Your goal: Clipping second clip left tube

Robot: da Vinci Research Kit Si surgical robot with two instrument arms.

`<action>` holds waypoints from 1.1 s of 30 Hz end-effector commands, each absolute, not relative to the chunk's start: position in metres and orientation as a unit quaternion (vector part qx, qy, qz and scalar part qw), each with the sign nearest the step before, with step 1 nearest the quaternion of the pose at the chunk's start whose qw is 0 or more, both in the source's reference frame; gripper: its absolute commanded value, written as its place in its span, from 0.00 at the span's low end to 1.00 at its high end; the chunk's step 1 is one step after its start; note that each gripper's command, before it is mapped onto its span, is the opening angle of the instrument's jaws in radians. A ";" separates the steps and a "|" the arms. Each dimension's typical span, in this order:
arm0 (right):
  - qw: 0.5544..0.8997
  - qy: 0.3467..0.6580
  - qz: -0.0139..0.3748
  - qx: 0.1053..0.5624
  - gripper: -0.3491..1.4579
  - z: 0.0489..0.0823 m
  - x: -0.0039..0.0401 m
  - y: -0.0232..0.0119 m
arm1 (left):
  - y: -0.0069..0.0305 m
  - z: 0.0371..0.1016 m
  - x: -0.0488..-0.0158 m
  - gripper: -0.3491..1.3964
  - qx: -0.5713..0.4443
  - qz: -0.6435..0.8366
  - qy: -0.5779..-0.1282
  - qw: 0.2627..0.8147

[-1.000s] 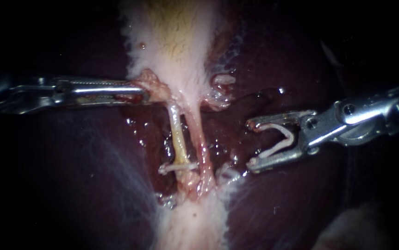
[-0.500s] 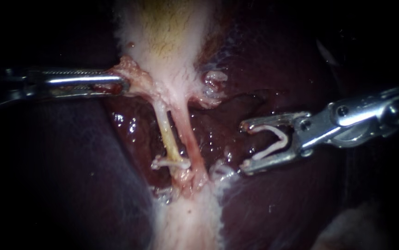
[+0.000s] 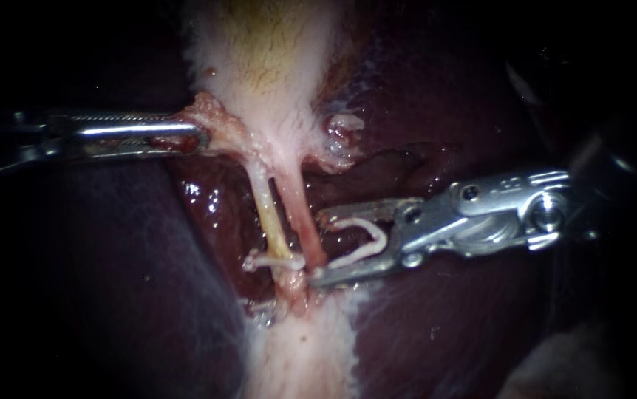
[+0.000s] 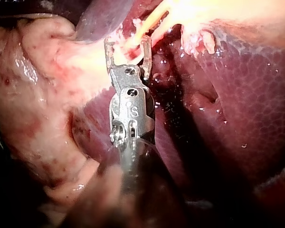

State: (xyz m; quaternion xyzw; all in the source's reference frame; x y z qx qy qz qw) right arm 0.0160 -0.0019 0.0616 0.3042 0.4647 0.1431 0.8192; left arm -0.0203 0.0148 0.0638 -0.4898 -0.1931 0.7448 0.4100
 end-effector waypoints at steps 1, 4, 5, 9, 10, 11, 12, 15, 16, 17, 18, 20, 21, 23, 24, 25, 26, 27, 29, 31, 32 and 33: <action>0.819 0.464 0.141 0.306 0.47 0.0618 0.0164 -0.0021 | 0.0148 0.0638 -0.0203 0.00 -0.490 0.745 -0.193 0.410; 0.817 0.462 0.145 0.313 0.47 0.0626 0.0174 -0.0023 | 0.0147 0.0637 -0.0203 0.00 -0.490 0.745 -0.193 0.410; 0.817 0.461 0.146 0.315 0.47 0.0629 0.0177 -0.0024 | 0.0147 0.0637 -0.0203 0.00 -0.490 0.745 -0.193 0.410; 0.816 0.458 0.154 0.316 0.47 0.0641 0.0183 -0.0025 | 0.0147 0.0636 -0.0204 0.00 -0.489 0.745 -0.193 0.411; 0.816 0.458 0.154 0.316 0.47 0.0643 0.0183 -0.0025 | 0.0146 0.0636 -0.0204 0.00 -0.489 0.745 -0.193 0.411; 0.816 0.458 0.156 0.317 0.47 0.0646 0.0182 -0.0024 | 0.0146 0.0635 -0.0204 0.00 -0.489 0.745 -0.192 0.411; 0.815 0.459 0.156 0.317 0.47 0.0649 0.0181 -0.0023 | 0.0146 0.0635 -0.0204 0.00 -0.489 0.745 -0.192 0.411; 0.816 0.457 0.158 0.317 0.47 0.0656 0.0179 -0.0021 | 0.0146 0.0635 -0.0204 0.00 -0.489 0.745 -0.192 0.411; 0.815 0.456 0.161 0.318 0.47 0.0658 0.0179 -0.0021 | 0.0146 0.0635 -0.0204 0.00 -0.489 0.745 -0.192 0.411; 0.816 0.456 0.161 0.318 0.47 0.0660 0.0179 -0.0020 | 0.0146 0.0635 -0.0204 0.00 -0.489 0.745 -0.192 0.411; 0.816 0.456 0.161 0.317 0.47 0.0663 0.0179 -0.0020 | 0.0146 0.0635 -0.0204 0.00 -0.489 0.745 -0.192 0.411; 0.816 0.456 0.160 0.316 0.47 0.0669 0.0180 -0.0020 | 0.0145 0.0634 -0.0204 0.00 -0.489 0.745 -0.192 0.411; 0.816 0.455 0.163 0.317 0.47 0.0672 0.0180 -0.0020 | 0.0145 0.0634 -0.0204 0.00 -0.489 0.745 -0.192 0.411; 0.817 0.455 0.163 0.315 0.47 0.0678 0.0182 -0.0020 | 0.0145 0.0634 -0.0204 0.00 -0.489 0.745 -0.192 0.411; 0.817 0.455 0.163 0.315 0.47 0.0682 0.0184 -0.0020 | 0.0145 0.0634 -0.0204 0.00 -0.489 0.745 -0.192 0.411; 0.817 0.455 0.163 0.314 0.47 0.0685 0.0185 -0.0020 | 0.0145 0.0633 -0.0204 0.00 -0.489 0.745 -0.192 0.411; 0.818 0.455 0.163 0.313 0.47 0.0687 0.0187 -0.0020 | 0.0145 0.0633 -0.0204 0.00 -0.489 0.745 -0.192 0.411; 0.818 0.455 0.164 0.312 0.47 0.0690 0.0189 -0.0020 | 0.0144 0.0633 -0.0204 0.00 -0.489 0.745 -0.192 0.411; 0.819 0.453 0.163 0.312 0.47 0.0694 0.0193 -0.0020 | 0.0144 0.0633 -0.0204 0.00 -0.489 0.745 -0.192 0.411; 0.815 0.458 0.162 0.316 0.47 0.0697 0.0199 -0.0020 | 0.0144 0.0633 -0.0205 0.00 -0.489 0.745 -0.191 0.412; 0.811 0.462 0.164 0.319 0.47 0.0698 0.0202 -0.0021 | 0.0144 0.0633 -0.0205 0.00 -0.489 0.745 -0.191 0.412; 0.808 0.466 0.162 0.322 0.47 0.0699 0.0205 -0.0021 | 0.0144 0.0633 -0.0205 0.00 -0.489 0.745 -0.191 0.412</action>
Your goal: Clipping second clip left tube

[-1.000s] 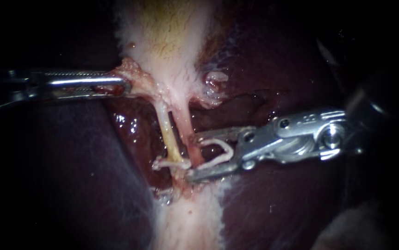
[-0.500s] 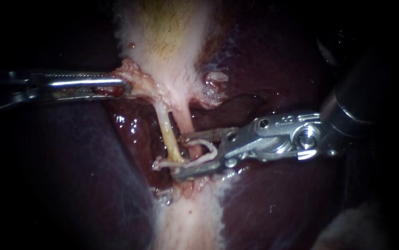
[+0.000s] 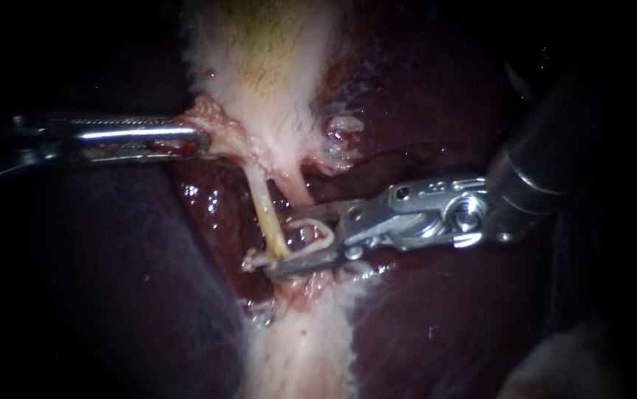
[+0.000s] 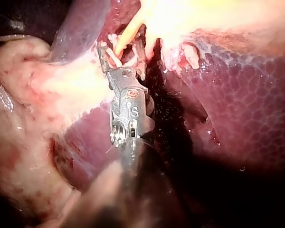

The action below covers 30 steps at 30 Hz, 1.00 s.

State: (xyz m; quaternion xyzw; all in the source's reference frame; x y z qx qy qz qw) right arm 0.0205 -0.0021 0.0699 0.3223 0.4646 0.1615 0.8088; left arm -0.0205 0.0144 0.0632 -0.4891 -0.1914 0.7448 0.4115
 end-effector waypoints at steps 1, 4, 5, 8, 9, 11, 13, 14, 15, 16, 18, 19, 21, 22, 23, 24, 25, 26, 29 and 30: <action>0.803 0.471 0.164 0.325 0.47 0.0700 0.0210 -0.0023 | 0.0144 0.0633 -0.0205 0.00 -0.489 0.745 -0.191 0.412; 0.794 0.482 0.160 0.333 0.47 0.0699 0.0219 -0.0027 | 0.0144 0.0633 -0.0205 0.00 -0.489 0.745 -0.190 0.412; 0.791 0.485 0.163 0.337 0.47 0.0699 0.0221 -0.0028 | 0.0144 0.0633 -0.0205 0.00 -0.489 0.745 -0.190 0.412; 0.778 0.498 0.161 0.348 0.47 0.0695 0.0225 -0.0032 | 0.0144 0.0633 -0.0205 0.00 -0.489 0.745 -0.190 0.412; 0.775 0.500 0.160 0.351 0.47 0.0694 0.0226 -0.0033 | 0.0144 0.0633 -0.0206 0.00 -0.489 0.745 -0.190 0.412; 0.771 0.504 0.157 0.357 0.47 0.0691 0.0228 -0.0035 | 0.0144 0.0633 -0.0206 0.00 -0.489 0.745 -0.190 0.412; 0.763 0.510 0.156 0.364 0.47 0.0688 0.0229 -0.0038 | 0.0144 0.0633 -0.0206 0.00 -0.489 0.745 -0.190 0.412; 0.760 0.513 0.157 0.367 0.47 0.0686 0.0229 -0.0039 | 0.0144 0.0633 -0.0206 0.00 -0.489 0.745 -0.190 0.412; 0.755 0.517 0.157 0.371 0.47 0.0683 0.0230 -0.0040 | 0.0144 0.0633 -0.0206 0.00 -0.489 0.745 -0.190 0.412; 0.754 0.518 0.156 0.371 0.47 0.0682 0.0230 -0.0041 | 0.0144 0.0633 -0.0205 0.00 -0.489 0.745 -0.190 0.412; 0.748 0.525 0.158 0.375 0.47 0.0676 0.0232 -0.0043 | 0.0144 0.0633 -0.0205 0.00 -0.489 0.745 -0.190 0.412; 0.745 0.528 0.158 0.375 0.47 0.0674 0.0233 -0.0044 | 0.0144 0.0633 -0.0205 0.00 -0.489 0.745 -0.190 0.412; 0.739 0.533 0.156 0.382 0.47 0.0667 0.0236 -0.0049 | 0.0144 0.0633 -0.0205 0.00 -0.489 0.745 -0.190 0.412; 0.735 0.534 0.154 0.387 0.47 0.0664 0.0237 -0.0051 | 0.0144 0.0634 -0.0205 0.00 -0.489 0.745 -0.190 0.412; 0.734 0.534 0.148 0.392 0.47 0.0660 0.0238 -0.0054 | 0.0144 0.0634 -0.0205 0.00 -0.489 0.745 -0.190 0.412; 0.733 0.535 0.144 0.395 0.47 0.0657 0.0239 -0.0057 | 0.0144 0.0634 -0.0205 0.00 -0.489 0.745 -0.190 0.412; 0.731 0.537 0.141 0.397 0.47 0.0654 0.0240 -0.0059 | 0.0144 0.0634 -0.0205 0.00 -0.489 0.745 -0.190 0.412; 0.726 0.538 0.140 0.404 0.47 0.0650 0.0241 -0.0063 | 0.0144 0.0634 -0.0205 0.00 -0.489 0.745 -0.190 0.412; 0.716 0.546 0.132 0.414 0.47 0.0640 0.0244 -0.0071 | 0.0144 0.0634 -0.0205 0.00 -0.489 0.745 -0.190 0.412; 0.714 0.546 0.131 0.418 0.47 0.0637 0.0246 -0.0072 | 0.0144 0.0634 -0.0205 0.00 -0.489 0.745 -0.190 0.412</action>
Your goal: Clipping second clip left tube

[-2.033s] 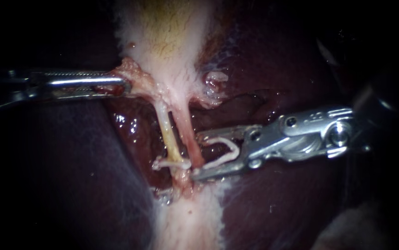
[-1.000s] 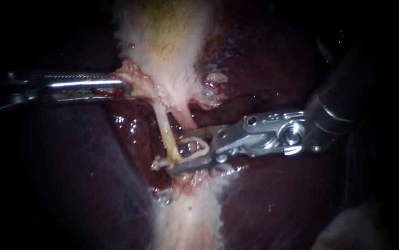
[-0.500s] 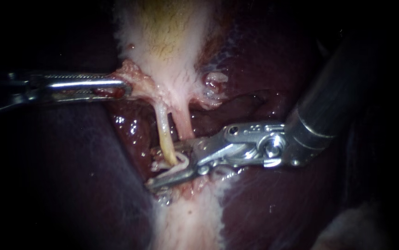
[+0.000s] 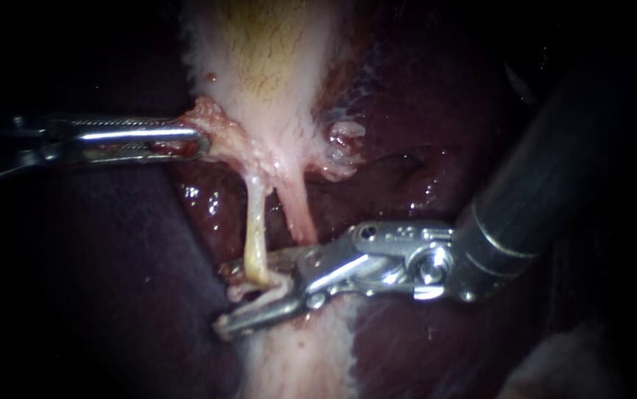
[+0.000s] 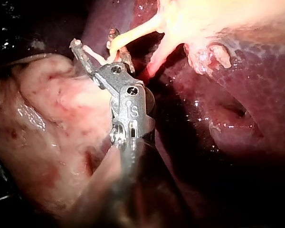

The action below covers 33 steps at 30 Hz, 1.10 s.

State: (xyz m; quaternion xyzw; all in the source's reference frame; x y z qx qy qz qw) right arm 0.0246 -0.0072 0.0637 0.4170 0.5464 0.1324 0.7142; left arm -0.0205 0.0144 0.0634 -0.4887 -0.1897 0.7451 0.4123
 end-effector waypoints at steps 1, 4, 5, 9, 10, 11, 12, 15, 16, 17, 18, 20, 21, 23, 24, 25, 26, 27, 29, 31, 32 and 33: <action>0.714 0.546 0.128 0.420 0.47 0.0635 0.0247 -0.0074 | 0.0144 0.0634 -0.0205 0.00 -0.489 0.745 -0.190 0.412; 0.711 0.546 0.117 0.427 0.46 0.0632 0.0248 -0.0076 | 0.0144 0.0634 -0.0204 0.00 -0.489 0.745 -0.190 0.412; 0.710 0.546 0.113 0.430 0.46 0.0632 0.0248 -0.0076 | 0.0144 0.0634 -0.0204 0.00 -0.489 0.745 -0.190 0.412; 0.708 0.543 0.109 0.437 0.40 0.0636 0.0244 -0.0073 | 0.0144 0.0634 -0.0204 0.00 -0.489 0.745 -0.190 0.412; 0.708 0.544 0.110 0.437 0.39 0.0637 0.0243 -0.0072 | 0.0144 0.0634 -0.0204 0.00 -0.489 0.745 -0.190 0.412; 0.709 0.544 0.111 0.435 0.37 0.0638 0.0242 -0.0071 | 0.0144 0.0635 -0.0204 0.00 -0.489 0.745 -0.190 0.412; 0.709 0.543 0.114 0.436 0.35 0.0639 0.0241 -0.0071 | 0.0145 0.0635 -0.0204 0.00 -0.489 0.745 -0.190 0.412; 0.709 0.543 0.115 0.435 0.28 0.0643 0.0237 -0.0068 | 0.0145 0.0635 -0.0204 0.00 -0.489 0.745 -0.190 0.412; 0.709 0.543 0.115 0.435 0.24 0.0643 0.0236 -0.0068 | 0.0145 0.0635 -0.0204 0.00 -0.489 0.745 -0.190 0.412; 0.709 0.543 0.116 0.434 0.22 0.0644 0.0235 -0.0067 | 0.0145 0.0635 -0.0204 0.00 -0.489 0.745 -0.190 0.412; 0.710 0.543 0.117 0.433 0.20 0.0645 0.0234 -0.0067 | 0.0145 0.0635 -0.0204 0.00 -0.489 0.745 -0.190 0.412; 0.709 0.543 0.120 0.434 0.17 0.0646 0.0233 -0.0066 | 0.0145 0.0635 -0.0204 0.00 -0.489 0.745 -0.190 0.412; 0.709 0.541 0.122 0.435 0.15 0.0646 0.0233 -0.0066 | 0.0145 0.0635 -0.0204 0.00 -0.489 0.745 -0.190 0.412; 0.708 0.540 0.124 0.437 0.11 0.0647 0.0232 -0.0065 | 0.0145 0.0636 -0.0204 0.00 -0.489 0.745 -0.190 0.412; 0.708 0.540 0.124 0.437 0.08 0.0647 0.0232 -0.0065 | 0.0145 0.0636 -0.0204 0.00 -0.489 0.745 -0.190 0.412; 0.704 0.536 0.134 0.446 0.00 0.0647 0.0230 -0.0064 | 0.0145 0.0636 -0.0204 0.00 -0.489 0.745 -0.190 0.412; 0.704 0.535 0.136 0.448 0.00 0.0647 0.0229 -0.0064 | 0.0145 0.0636 -0.0204 0.00 -0.489 0.745 -0.190 0.412; 0.705 0.531 0.138 0.450 0.00 0.0647 0.0229 -0.0063 | 0.0145 0.0636 -0.0204 0.00 -0.489 0.745 -0.190 0.412; 0.712 0.522 0.136 0.449 0.00 0.0645 0.0227 -0.0061 | 0.0145 0.0636 -0.0204 0.00 -0.489 0.745 -0.190 0.412; 0.716 0.517 0.135 0.449 0.00 0.0645 0.0225 -0.0061 | 0.0145 0.0636 -0.0204 0.00 -0.489 0.745 -0.190 0.412; 0.716 0.517 0.135 0.449 0.00 0.0645 0.0225 -0.0061 | 0.0145 0.0636 -0.0204 0.00 -0.489 0.745 -0.190 0.412; 0.717 0.516 0.135 0.449 0.00 0.0645 0.0225 -0.0061 | 0.0145 0.0636 -0.0204 0.00 -0.489 0.745 -0.190 0.412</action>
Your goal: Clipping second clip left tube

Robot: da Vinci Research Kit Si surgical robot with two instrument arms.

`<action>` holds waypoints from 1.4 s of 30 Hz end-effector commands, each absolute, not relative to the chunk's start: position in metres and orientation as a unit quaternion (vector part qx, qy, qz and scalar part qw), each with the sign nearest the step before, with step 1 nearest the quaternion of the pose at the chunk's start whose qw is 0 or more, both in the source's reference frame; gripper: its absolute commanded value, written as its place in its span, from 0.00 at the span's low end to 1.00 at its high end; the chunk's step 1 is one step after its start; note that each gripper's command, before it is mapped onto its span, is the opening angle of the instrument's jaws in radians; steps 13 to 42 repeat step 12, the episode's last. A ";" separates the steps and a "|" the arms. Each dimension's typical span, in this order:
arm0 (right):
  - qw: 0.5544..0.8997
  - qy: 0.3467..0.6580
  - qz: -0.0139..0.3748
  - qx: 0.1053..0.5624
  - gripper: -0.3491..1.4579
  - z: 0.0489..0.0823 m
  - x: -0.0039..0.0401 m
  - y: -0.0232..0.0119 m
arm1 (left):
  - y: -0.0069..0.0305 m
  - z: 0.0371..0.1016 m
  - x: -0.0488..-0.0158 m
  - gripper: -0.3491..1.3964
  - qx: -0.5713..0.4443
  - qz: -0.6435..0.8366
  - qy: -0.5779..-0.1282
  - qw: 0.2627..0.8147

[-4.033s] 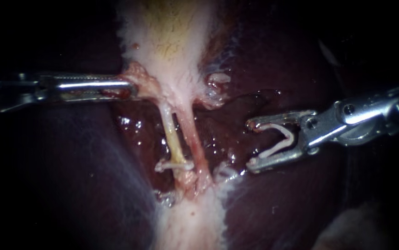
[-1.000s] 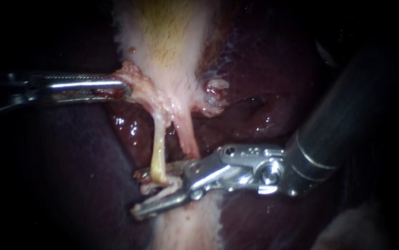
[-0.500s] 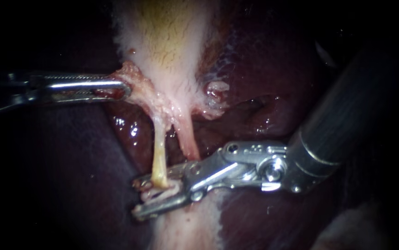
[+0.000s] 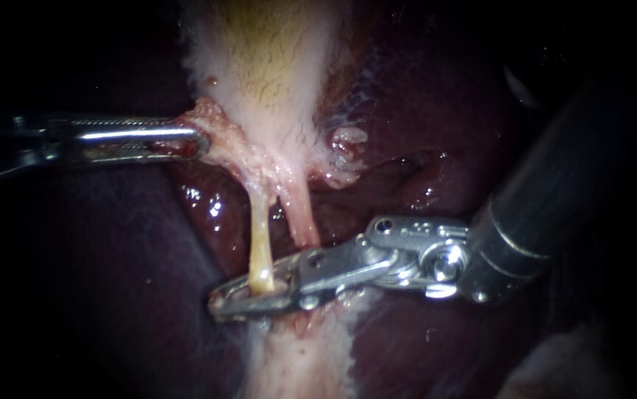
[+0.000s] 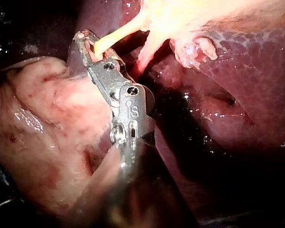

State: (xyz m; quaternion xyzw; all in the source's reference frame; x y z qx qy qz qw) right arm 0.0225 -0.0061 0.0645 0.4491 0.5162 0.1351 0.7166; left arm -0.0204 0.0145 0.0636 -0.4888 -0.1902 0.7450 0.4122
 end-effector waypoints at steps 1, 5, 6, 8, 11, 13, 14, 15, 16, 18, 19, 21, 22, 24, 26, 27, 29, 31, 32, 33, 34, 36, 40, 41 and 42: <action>0.717 0.516 0.135 0.449 0.00 0.0645 0.0224 -0.0061 | 0.0145 0.0636 -0.0204 0.00 -0.489 0.745 -0.190 0.412; 0.717 0.515 0.137 0.450 0.00 0.0647 0.0224 -0.0060 | 0.0146 0.0637 -0.0203 0.00 -0.489 0.745 -0.190 0.412; 0.716 0.513 0.139 0.452 0.00 0.0648 0.0224 -0.0060 | 0.0146 0.0637 -0.0203 0.00 -0.489 0.745 -0.190 0.412; 0.716 0.513 0.139 0.452 0.00 0.0650 0.0223 -0.0059 | 0.0146 0.0637 -0.0203 0.00 -0.489 0.745 -0.190 0.412; 0.716 0.512 0.141 0.453 0.00 0.0651 0.0222 -0.0058 | 0.0146 0.0637 -0.0203 0.00 -0.489 0.745 -0.190 0.412; 0.716 0.512 0.141 0.453 0.00 0.0651 0.0222 -0.0058 | 0.0146 0.0637 -0.0203 0.00 -0.489 0.745 -0.190 0.412; 0.716 0.512 0.141 0.453 0.00 0.0651 0.0222 -0.0058 | 0.0146 0.0637 -0.0203 0.00 -0.489 0.745 -0.190 0.412; 0.716 0.512 0.141 0.453 0.00 0.0651 0.0222 -0.0058 | 0.0146 0.0637 -0.0203 0.00 -0.489 0.745 -0.190 0.412; 0.716 0.512 0.141 0.453 0.00 0.0651 0.0222 -0.0058 | 0.0146 0.0637 -0.0203 0.00 -0.489 0.745 -0.190 0.412; 0.716 0.512 0.141 0.453 0.00 0.0651 0.0222 -0.0058 | 0.0146 0.0637 -0.0203 0.00 -0.489 0.745 -0.190 0.412; 0.716 0.512 0.141 0.453 0.00 0.0651 0.0222 -0.0058 | 0.0146 0.0637 -0.0203 0.00 -0.489 0.745 -0.190 0.412; 0.716 0.512 0.141 0.453 0.00 0.0651 0.0222 -0.0058 | 0.0146 0.0637 -0.0203 0.00 -0.489 0.745 -0.190 0.412; 0.716 0.512 0.141 0.453 0.00 0.0651 0.0222 -0.0058 | 0.0146 0.0637 -0.0203 0.00 -0.489 0.745 -0.190 0.412; 0.716 0.512 0.141 0.453 0.00 0.0651 0.0222 -0.0058 | 0.0146 0.0637 -0.0203 0.00 -0.489 0.745 -0.190 0.412; 0.716 0.512 0.141 0.453 0.00 0.0651 0.0222 -0.0058 | 0.0146 0.0637 -0.0203 0.00 -0.489 0.745 -0.190 0.412; 0.716 0.512 0.141 0.453 0.00 0.0651 0.0222 -0.0058 | 0.0146 0.0637 -0.0203 0.00 -0.489 0.745 -0.190 0.412; 0.716 0.512 0.141 0.453 0.00 0.0651 0.0222 -0.0058 | 0.0146 0.0637 -0.0203 0.00 -0.489 0.745 -0.190 0.412; 0.716 0.512 0.141 0.453 0.00 0.0651 0.0222 -0.0058 | 0.0146 0.0637 -0.0203 0.00 -0.489 0.745 -0.190 0.412; 0.716 0.512 0.141 0.453 0.00 0.0651 0.0222 -0.0058 | 0.0146 0.0637 -0.0203 0.00 -0.489 0.745 -0.190 0.412; 0.716 0.512 0.141 0.453 0.00 0.0651 0.0222 -0.0058 | 0.0146 0.0637 -0.0203 0.00 -0.489 0.745 -0.190 0.412; 0.716 0.512 0.141 0.453 0.00 0.0651 0.0222 -0.0058 | 0.0146 0.0637 -0.0203 0.00 -0.489 0.745 -0.190 0.412; 0.716 0.512 0.141 0.453 0.00 0.0651 0.0222 -0.0058 | 0.0146 0.0637 -0.0203 0.00 -0.489 0.745 -0.190 0.412; 0.716 0.512 0.141 0.453 0.00 0.0651 0.0222 -0.0058 | 0.0146 0.0637 -0.0203 0.00 -0.489 0.745 -0.190 0.412; 0.716 0.512 0.141 0.453 0.00 0.0651 0.0222 -0.0058 | 0.0146 0.0637 -0.0203 0.00 -0.489 0.745 -0.190 0.412; 0.716 0.512 0.141 0.453 0.00 0.0651 0.0222 -0.0058 | 0.0146 0.0637 -0.0203 0.00 -0.489 0.745 -0.190 0.412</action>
